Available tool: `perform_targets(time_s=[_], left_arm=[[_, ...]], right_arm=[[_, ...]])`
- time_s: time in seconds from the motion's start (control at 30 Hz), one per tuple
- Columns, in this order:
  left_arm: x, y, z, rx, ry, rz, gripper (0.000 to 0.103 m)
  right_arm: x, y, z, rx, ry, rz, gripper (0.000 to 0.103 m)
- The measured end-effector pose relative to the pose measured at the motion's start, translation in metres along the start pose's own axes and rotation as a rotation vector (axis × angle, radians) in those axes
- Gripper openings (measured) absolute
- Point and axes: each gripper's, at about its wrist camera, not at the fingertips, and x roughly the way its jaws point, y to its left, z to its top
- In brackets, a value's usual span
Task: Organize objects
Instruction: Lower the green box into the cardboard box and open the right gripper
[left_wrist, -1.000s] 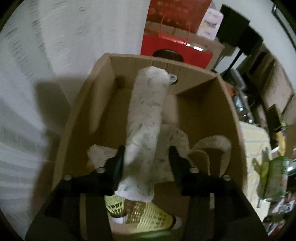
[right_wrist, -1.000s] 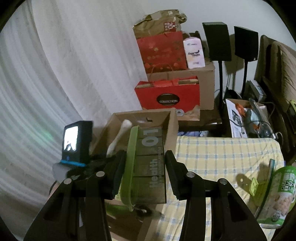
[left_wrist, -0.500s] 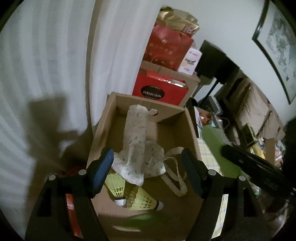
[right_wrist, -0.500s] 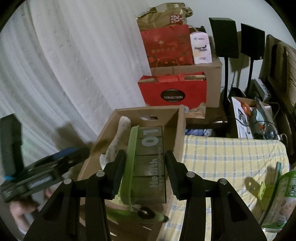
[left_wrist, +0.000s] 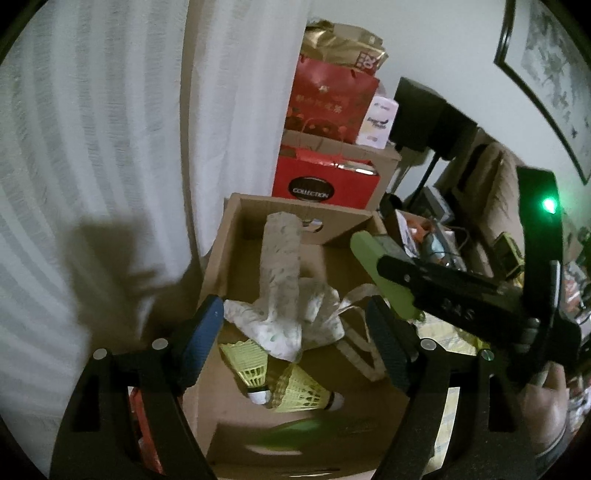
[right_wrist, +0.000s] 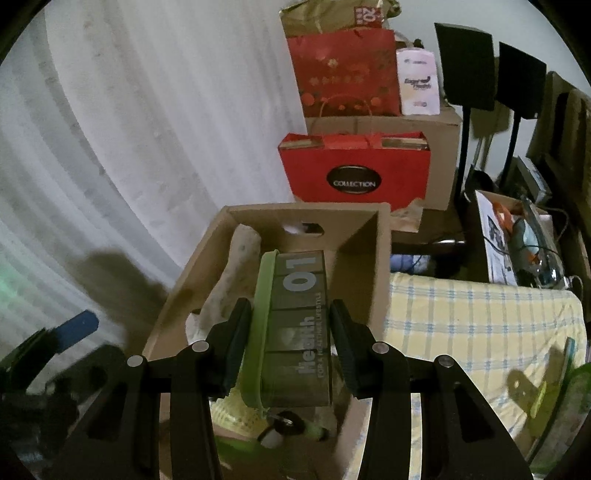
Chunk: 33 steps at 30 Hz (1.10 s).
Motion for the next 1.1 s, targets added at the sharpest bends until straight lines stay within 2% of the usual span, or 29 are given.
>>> perform_targets(time_s=[0.27,0.47,0.73,0.87,1.1], left_arm=[[0.016,0.012,-0.008,-0.025,0.030,0.008,0.077],[0.019,0.018,-0.013,-0.029,0.025,0.023,0.077],[0.023,0.025,-0.014,-0.049,0.029,0.036,0.077],[0.022,0.027,-0.015,-0.054,0.030,0.033,0.077],[0.019,0.024,-0.017,-0.053,0.022,0.037,0.077]], right_arm=[[0.043,0.011,0.003,-0.012,0.043,0.008,0.044],[0.073,0.014,0.008,0.002,0.078,0.006,0.044],[0.105,0.035,0.004,-0.079,0.173,0.018,0.046],[0.095,0.033,0.004,-0.082,0.168,0.003,0.056],[0.056,0.022,0.005,-0.103,0.100,-0.057,0.056]])
